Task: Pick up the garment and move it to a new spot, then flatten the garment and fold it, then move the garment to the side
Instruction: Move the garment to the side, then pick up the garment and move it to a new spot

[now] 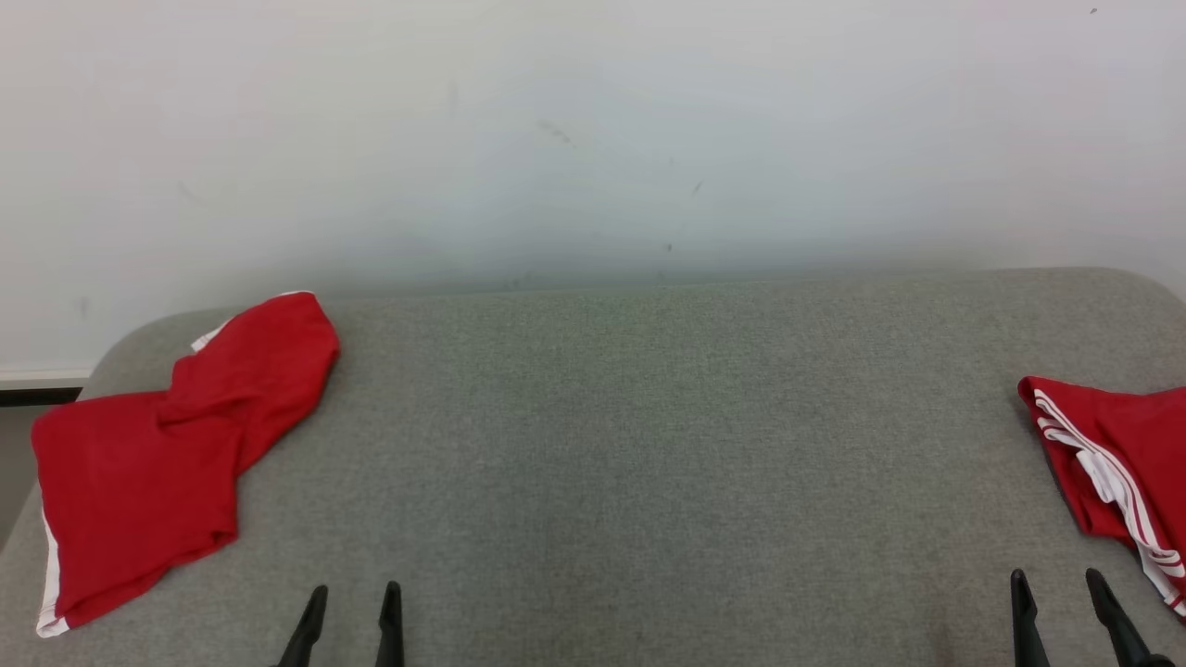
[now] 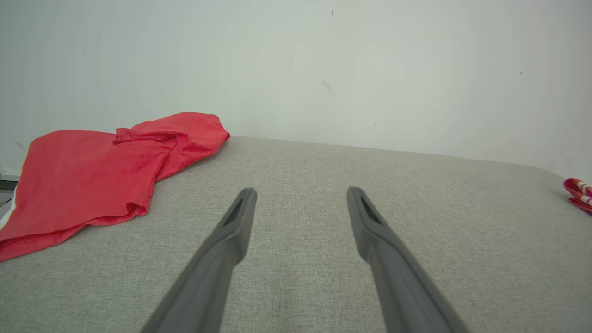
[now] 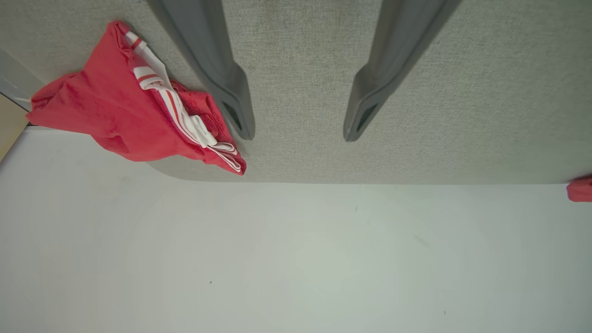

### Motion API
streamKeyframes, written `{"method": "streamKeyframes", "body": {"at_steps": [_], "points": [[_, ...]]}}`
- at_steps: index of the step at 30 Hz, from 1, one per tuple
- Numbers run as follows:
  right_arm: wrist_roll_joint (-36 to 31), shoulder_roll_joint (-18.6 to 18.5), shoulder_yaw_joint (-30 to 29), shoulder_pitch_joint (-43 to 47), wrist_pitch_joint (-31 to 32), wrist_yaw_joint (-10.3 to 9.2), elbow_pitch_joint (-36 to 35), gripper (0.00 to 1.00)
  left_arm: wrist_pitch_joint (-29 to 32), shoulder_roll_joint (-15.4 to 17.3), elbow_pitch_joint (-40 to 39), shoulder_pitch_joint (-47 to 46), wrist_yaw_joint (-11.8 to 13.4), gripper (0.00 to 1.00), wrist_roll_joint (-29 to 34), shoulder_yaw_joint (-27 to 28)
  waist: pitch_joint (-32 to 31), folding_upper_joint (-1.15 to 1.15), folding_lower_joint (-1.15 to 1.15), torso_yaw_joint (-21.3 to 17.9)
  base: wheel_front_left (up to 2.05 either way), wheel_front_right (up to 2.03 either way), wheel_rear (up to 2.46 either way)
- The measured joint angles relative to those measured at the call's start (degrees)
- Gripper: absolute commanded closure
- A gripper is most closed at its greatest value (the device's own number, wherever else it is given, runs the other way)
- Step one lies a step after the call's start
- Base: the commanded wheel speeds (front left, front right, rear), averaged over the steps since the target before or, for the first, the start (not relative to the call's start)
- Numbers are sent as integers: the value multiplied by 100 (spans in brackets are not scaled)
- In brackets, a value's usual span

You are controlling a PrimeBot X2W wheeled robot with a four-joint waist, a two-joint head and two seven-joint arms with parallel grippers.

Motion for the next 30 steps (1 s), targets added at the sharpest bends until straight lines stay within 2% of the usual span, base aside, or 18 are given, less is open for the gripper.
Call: {"method": "streamKeyframes", "body": {"at_steps": [9,14,30], "points": [[-75,53,79,42,0,0,81,0,0,0,-51,-4,41,0,-60,-36,3,0,1,-12,0,0,0],[-62,56,88,65,0,0,56,0,0,-1,-78,-49,41,0,-68,-65,26,0,0,169,0,0,0],[313,67,715,130,1,0,145,0,0,-2,-92,143,70,0,-109,-62,-105,0,1,1647,0,0,0]]}}
